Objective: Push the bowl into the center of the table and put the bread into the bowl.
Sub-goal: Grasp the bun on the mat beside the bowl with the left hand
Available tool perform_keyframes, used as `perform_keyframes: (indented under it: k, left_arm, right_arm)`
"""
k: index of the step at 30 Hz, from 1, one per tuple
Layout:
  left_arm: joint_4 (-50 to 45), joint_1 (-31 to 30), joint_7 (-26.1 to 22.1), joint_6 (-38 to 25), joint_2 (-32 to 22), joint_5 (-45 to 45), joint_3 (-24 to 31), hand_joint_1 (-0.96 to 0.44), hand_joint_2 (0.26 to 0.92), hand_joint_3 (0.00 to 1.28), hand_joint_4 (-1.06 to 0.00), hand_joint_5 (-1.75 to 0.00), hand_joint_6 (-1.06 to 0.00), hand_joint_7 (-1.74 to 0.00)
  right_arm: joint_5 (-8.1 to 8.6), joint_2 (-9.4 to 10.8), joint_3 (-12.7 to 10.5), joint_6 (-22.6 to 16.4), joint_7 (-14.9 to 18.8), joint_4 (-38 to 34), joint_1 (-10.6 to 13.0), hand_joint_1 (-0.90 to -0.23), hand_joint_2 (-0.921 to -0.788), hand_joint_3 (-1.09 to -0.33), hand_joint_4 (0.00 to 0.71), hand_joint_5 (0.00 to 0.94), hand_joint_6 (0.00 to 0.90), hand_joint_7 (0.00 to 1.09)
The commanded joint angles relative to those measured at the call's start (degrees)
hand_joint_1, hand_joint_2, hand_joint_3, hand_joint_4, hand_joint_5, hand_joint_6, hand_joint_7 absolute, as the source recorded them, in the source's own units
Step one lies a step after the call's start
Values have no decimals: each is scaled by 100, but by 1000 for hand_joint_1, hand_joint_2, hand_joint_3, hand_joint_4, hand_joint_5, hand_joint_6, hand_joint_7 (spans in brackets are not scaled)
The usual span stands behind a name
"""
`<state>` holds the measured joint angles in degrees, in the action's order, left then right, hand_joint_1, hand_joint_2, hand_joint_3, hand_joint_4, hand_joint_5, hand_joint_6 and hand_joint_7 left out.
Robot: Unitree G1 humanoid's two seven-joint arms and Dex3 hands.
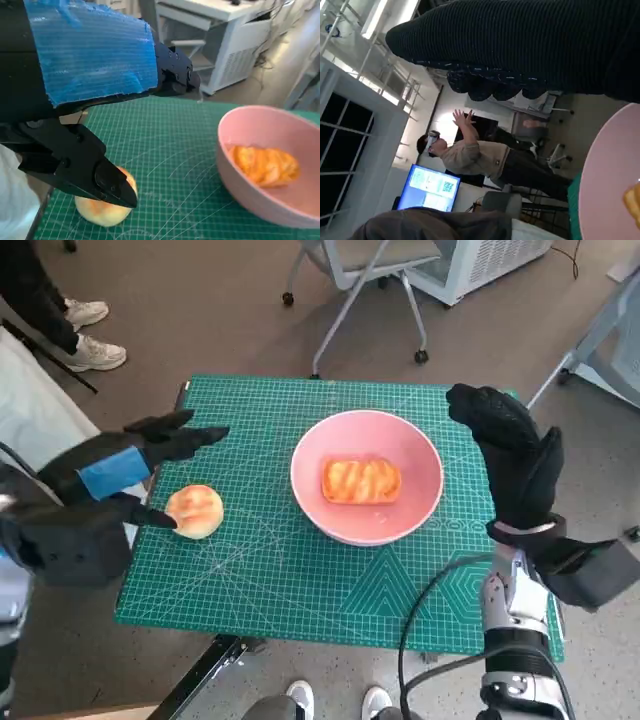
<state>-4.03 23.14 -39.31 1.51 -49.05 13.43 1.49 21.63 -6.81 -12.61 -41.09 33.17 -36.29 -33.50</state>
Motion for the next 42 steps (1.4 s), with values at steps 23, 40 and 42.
perform_keyframes:
  k: [23,40,42]
  left_arm:
    - [1768,490,377,52,460,969,-1147,141,744,12,-33,-2,-228,-5]
    - [2629,880,438,-660,784,1807,-1871,150,789,33,-202,-19,-350,-23]
    - [2688,899,586,-693,807,1983,-1955,148,802,43,-265,-19,-414,-29]
  right_arm:
    - [67,-113,-83,86,189,-117,36,-661,-921,-772,184,0,81,499]
    - [0,-139,-67,91,84,3,106,-652,-921,-780,180,0,73,508]
    - [1,-136,-66,101,77,13,113,-653,-921,-781,180,0,72,509]
